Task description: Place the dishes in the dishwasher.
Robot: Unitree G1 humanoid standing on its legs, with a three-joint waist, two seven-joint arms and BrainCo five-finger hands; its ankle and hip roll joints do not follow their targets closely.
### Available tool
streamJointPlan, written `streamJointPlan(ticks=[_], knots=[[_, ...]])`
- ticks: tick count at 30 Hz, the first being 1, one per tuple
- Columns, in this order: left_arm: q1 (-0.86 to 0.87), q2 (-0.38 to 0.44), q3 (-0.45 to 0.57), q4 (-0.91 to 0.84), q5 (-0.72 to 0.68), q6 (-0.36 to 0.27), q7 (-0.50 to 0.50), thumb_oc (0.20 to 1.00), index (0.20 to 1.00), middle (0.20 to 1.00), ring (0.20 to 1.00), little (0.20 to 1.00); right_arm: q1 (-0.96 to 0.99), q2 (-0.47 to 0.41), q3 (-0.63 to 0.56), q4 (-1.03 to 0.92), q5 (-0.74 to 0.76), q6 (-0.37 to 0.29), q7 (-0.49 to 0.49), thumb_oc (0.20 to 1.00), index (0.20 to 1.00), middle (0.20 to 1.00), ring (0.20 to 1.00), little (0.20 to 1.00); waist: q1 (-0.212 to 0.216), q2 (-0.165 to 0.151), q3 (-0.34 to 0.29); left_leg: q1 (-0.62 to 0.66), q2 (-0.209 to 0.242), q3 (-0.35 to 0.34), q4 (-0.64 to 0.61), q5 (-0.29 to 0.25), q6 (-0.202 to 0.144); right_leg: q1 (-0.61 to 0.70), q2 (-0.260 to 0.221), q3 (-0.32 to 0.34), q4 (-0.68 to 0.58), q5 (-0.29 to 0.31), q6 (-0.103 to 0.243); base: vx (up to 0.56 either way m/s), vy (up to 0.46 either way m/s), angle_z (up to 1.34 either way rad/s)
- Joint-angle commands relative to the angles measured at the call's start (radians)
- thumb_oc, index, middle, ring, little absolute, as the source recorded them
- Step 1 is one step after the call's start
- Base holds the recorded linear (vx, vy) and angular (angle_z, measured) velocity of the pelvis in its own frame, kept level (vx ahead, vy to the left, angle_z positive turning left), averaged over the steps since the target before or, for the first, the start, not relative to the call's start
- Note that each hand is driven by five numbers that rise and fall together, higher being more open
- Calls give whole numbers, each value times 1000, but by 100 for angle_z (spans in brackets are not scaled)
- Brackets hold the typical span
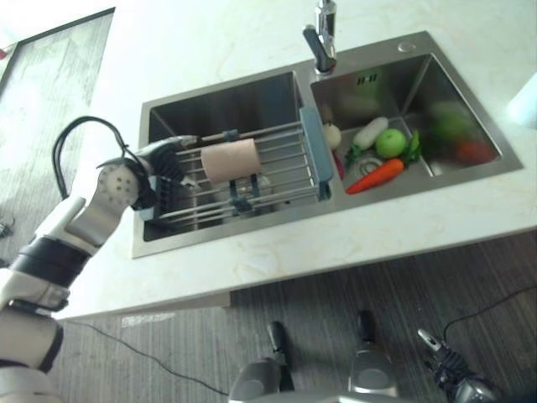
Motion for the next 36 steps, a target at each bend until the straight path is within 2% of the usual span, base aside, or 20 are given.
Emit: streamJointPlan(ticks=[1,11,23,30,34,36], knots=[[-57,43,73,31,47,-56,72,1000,1000,1000,1000,1000,31,-21,16,5,1,-7,2,1000,1000,1000,1000,1000,2,-33,-31,-49,22,-48,99,-77,-21,-37,-46,-25,87,-25,62,-12,-30,0],[-109,-3,48,72,79,-74,148,1000,1000,1000,1000,1000,9,-13,48,-14,16,-6,-9,1000,1000,1000,1000,1000,-14,-45,2,-81,32,-39,103,-70,-25,-79,-38,-8,94,-21,58,-28,-15,-4],[-170,-21,-15,92,73,-52,120,1000,1000,1000,1000,1000,-23,-24,61,-25,34,-6,-1,1000,1000,1000,1000,1000,-35,-47,39,-120,38,-31,116,-64,-30,-132,-37,12,102,-8,54,-15,-8,-1],[-185,-11,-50,98,67,-20,53,1000,1000,1000,1000,1000,-35,-34,67,-46,47,1,-12,1000,1000,1000,1000,1000,-40,-41,58,-134,38,-31,119,-65,-32,-153,-40,15,107,-4,55,-31,-6,-1],[-178,-10,-62,103,94,-15,58,1000,1000,1000,1000,1000,-38,-39,68,-41,50,-3,-6,1000,1000,1000,1000,1000,-41,-37,62,-133,36,-29,119,-66,-31,-155,-43,14,107,-3,56,0,0,0],[-168,-15,-65,102,97,-2,96,1000,1000,1000,1000,1000,-42,-35,69,-40,49,-5,-7,1000,1000,1000,1000,1000,-39,-37,63,-133,35,-29,119,-66,-31,-156,-45,13,109,-3,56,0,0,0]])
